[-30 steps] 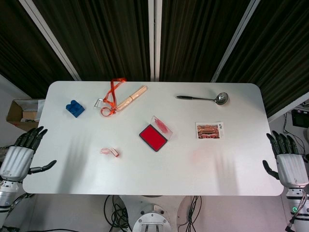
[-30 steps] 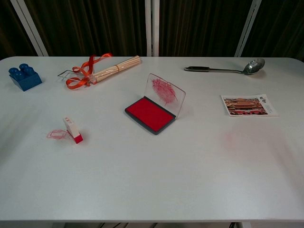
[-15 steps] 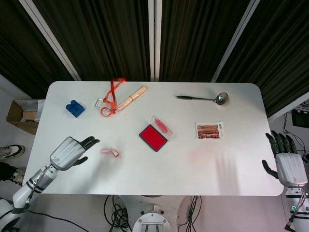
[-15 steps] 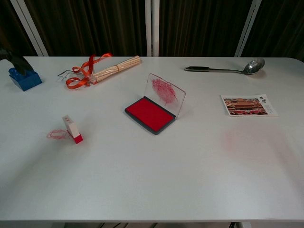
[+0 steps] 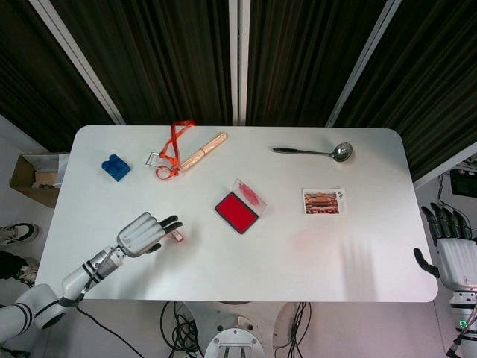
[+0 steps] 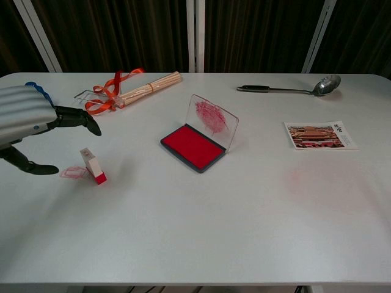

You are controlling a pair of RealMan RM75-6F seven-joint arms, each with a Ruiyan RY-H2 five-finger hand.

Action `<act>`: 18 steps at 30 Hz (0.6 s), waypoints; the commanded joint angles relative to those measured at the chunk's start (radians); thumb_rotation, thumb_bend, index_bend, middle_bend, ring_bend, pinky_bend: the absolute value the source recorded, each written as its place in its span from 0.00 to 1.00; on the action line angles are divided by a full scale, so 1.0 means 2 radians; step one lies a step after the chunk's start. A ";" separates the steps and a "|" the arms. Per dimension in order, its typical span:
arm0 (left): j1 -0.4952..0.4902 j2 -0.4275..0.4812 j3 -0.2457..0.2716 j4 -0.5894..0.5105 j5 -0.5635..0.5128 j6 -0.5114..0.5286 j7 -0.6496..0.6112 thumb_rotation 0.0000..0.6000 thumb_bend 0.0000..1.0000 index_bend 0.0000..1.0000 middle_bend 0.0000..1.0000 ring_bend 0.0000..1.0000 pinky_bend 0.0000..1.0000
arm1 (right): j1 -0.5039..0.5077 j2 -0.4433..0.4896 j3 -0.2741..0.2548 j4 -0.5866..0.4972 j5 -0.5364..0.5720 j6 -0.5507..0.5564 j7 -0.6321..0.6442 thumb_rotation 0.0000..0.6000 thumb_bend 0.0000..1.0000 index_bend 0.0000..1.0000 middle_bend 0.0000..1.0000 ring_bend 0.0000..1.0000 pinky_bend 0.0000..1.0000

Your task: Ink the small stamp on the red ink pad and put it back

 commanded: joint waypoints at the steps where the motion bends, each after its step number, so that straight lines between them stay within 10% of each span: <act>1: -0.007 -0.009 0.006 0.009 -0.004 -0.008 -0.005 1.00 0.17 0.28 0.29 0.93 1.00 | 0.001 -0.001 0.000 0.002 -0.002 0.000 0.003 1.00 0.23 0.00 0.00 0.00 0.00; 18: -0.022 -0.065 0.029 0.102 -0.005 0.020 -0.047 1.00 0.22 0.38 0.40 0.93 1.00 | -0.001 0.003 0.001 0.003 -0.002 0.002 0.005 1.00 0.23 0.00 0.00 0.00 0.00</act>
